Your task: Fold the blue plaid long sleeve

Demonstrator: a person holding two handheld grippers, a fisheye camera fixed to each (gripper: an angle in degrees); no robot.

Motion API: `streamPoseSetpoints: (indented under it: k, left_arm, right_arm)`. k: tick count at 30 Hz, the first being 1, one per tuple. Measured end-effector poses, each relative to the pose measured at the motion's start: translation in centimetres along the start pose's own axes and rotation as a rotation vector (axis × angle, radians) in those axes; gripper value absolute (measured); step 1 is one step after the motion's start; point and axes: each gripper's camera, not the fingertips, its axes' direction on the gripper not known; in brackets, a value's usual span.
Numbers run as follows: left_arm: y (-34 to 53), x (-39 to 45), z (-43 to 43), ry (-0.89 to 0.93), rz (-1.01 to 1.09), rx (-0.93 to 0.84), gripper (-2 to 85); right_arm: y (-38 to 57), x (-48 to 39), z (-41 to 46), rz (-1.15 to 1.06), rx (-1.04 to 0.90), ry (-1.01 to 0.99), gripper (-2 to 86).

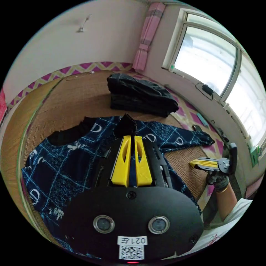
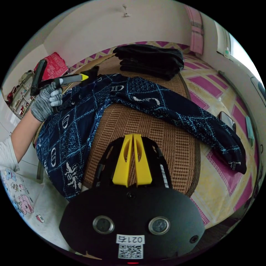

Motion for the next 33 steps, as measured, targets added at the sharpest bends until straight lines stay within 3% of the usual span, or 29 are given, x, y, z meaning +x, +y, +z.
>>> streamPoseSetpoints:
  k: [5, 11, 13, 15, 19, 21, 26, 33]
  left_arm:
    - [-1.7, 3.6, 8.2, 0.068, 0.049, -0.196, 4.5]
    - [-2.7, 1.9, 7.1, 0.339, -0.044, -0.021, 5.5]
    - [-2.8, 1.4, 7.0, 0.240, -0.084, -0.015, 3.9]
    - [-2.9, 1.7, 9.1, 0.054, -0.083, -0.134, 0.3]
    - [-2.3, 2.8, 10.1, 0.016, -0.024, -0.139, -0.8]
    - [-1.7, 3.0, 8.1, 0.050, -0.009, -0.056, -0.9]
    - [1.0, 2.5, 1.7, 0.074, 0.082, 0.051, -0.9]
    - [8.2, -1.3, -6.2, 0.119, 0.055, 0.072, -1.0]
  right_arm:
    - [-0.2, 1.3, -1.0, 0.001, 0.000, -0.001, -0.6]
    - [-0.5, 3.1, -2.3, 0.004, 0.000, -0.008, -0.6]
    - [-0.6, 3.8, -2.7, 0.007, 0.000, -0.012, -0.5]
    - [-0.6, 4.4, -3.1, 0.007, 0.000, -0.013, -0.5]
    - [-0.7, 6.1, -4.2, 0.008, 0.003, -0.014, 0.0]
    - [-0.2, 7.5, -5.5, 0.056, 0.047, -0.008, 0.8]
    - [5.5, 18.8, -15.1, 0.491, 0.349, -0.052, 6.5]
    - [13.8, 32.0, -17.3, 0.968, 0.487, -0.134, 10.4]
